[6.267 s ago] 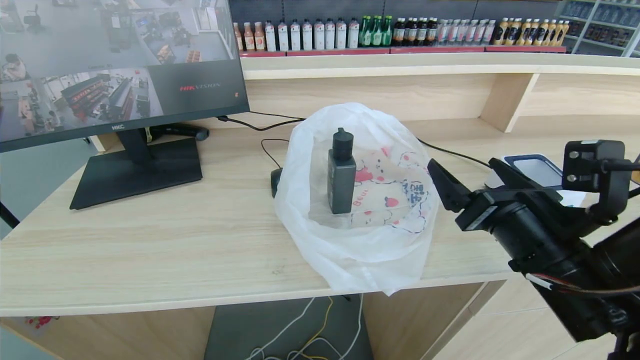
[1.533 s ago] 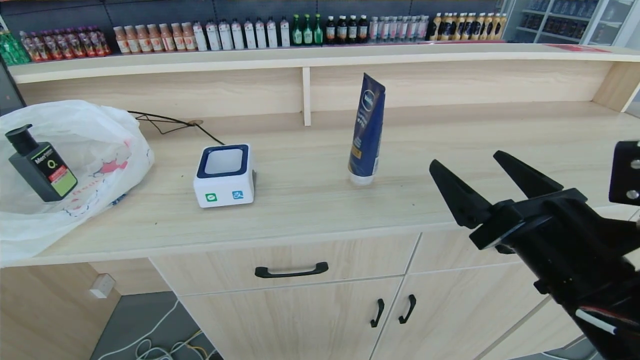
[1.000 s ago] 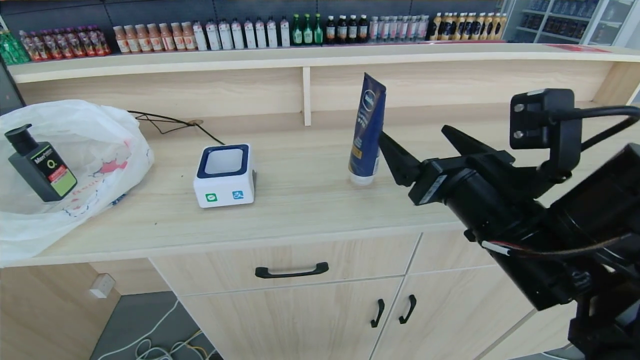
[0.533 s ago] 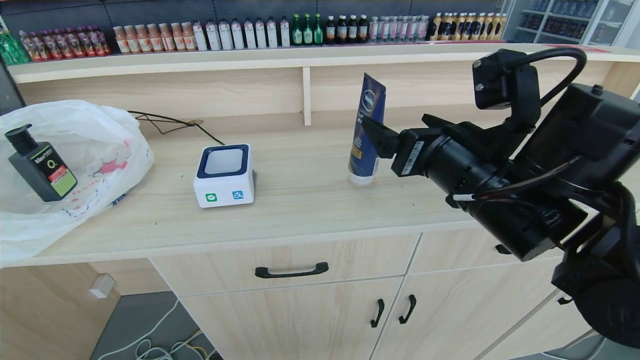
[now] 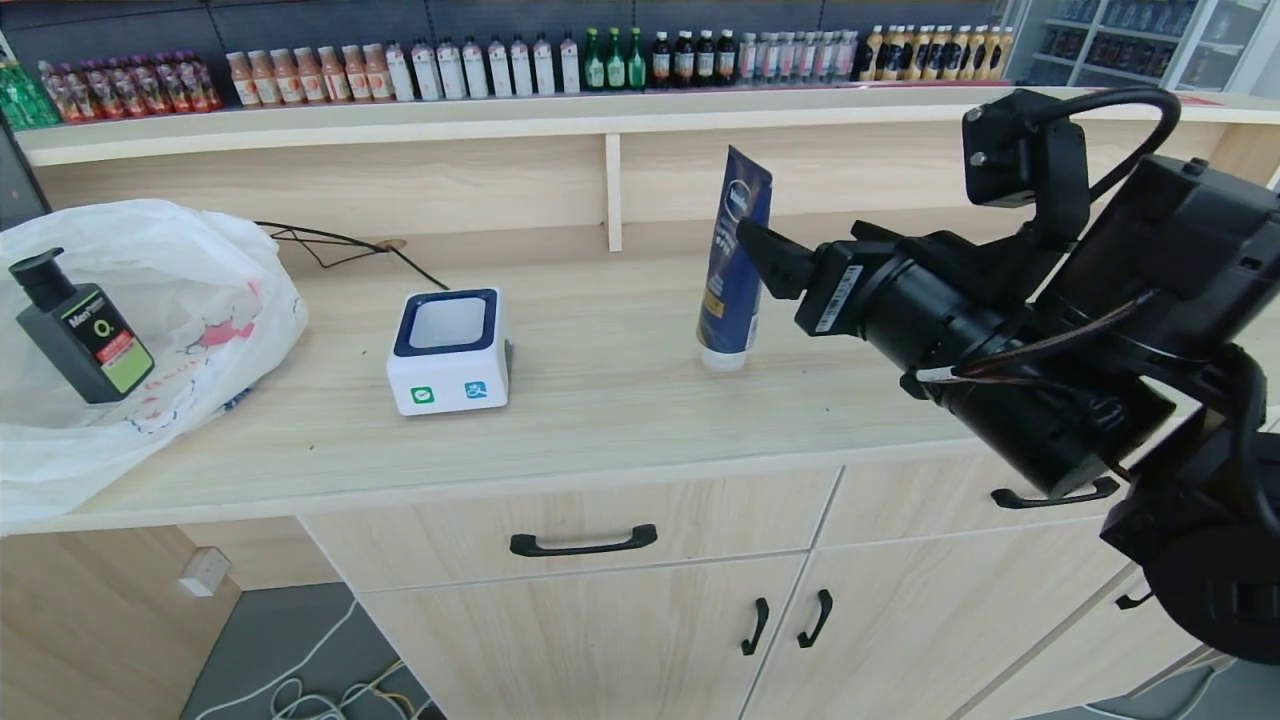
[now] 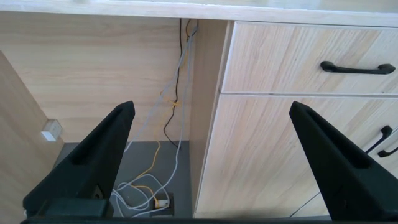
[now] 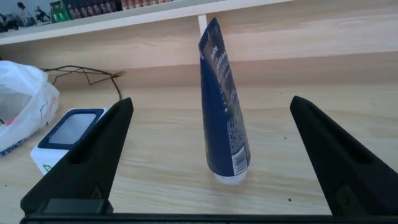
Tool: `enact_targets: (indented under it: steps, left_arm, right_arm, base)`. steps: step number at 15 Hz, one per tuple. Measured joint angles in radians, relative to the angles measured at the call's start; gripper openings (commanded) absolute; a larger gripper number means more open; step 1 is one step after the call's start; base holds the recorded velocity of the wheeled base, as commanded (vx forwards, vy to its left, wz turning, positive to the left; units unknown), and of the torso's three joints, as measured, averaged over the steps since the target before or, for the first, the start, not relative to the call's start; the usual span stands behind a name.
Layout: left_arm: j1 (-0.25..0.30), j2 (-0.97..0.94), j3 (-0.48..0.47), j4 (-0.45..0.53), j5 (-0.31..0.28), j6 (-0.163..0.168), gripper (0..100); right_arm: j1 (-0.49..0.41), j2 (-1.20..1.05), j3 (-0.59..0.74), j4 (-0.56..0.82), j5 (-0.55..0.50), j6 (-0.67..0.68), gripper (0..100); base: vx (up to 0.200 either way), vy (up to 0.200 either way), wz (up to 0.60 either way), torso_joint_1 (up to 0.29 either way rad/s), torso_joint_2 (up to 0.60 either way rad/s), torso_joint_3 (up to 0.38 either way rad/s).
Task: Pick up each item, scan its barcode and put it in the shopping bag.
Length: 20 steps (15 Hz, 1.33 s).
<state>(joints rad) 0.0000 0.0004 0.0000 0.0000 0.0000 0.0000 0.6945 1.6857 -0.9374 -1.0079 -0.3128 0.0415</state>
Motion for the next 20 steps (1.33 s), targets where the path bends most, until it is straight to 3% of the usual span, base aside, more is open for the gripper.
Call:
enact_targets:
  steps: [6,8,13,17,20]
  left_arm:
    - [0.0,0.0,0.0,0.0,0.0,0.0,100]
    - [0.0,0.0,0.0,0.0,0.0,0.0,100]
    - [0.0,0.0,0.0,0.0,0.0,0.0,100]
    - [0.0,0.0,0.0,0.0,0.0,0.0,100]
    - [0.0,0.0,0.0,0.0,0.0,0.0,100]
  right_arm:
    - [-0.041,0.039,-0.038,0.01,0.189,0.064,100]
    - [-0.05,0.059,-0.066,0.02,0.251,-0.02,100]
    - [-0.093,0.09,-0.089,0.044,0.249,-0.041,100]
    - [-0.105,0.107,-0.096,0.043,0.152,-0.055,100]
    - [-0.107,0.137,-0.121,0.036,0.138,-0.059,100]
  base:
    - [0.0,0.0,0.0,0.0,0.0,0.0]
    - [0.0,0.0,0.0,0.0,0.0,0.0]
    - [0.0,0.0,0.0,0.0,0.0,0.0]
    - [0.0,0.0,0.0,0.0,0.0,0.0]
    - [0.0,0.0,0.0,0.0,0.0,0.0]
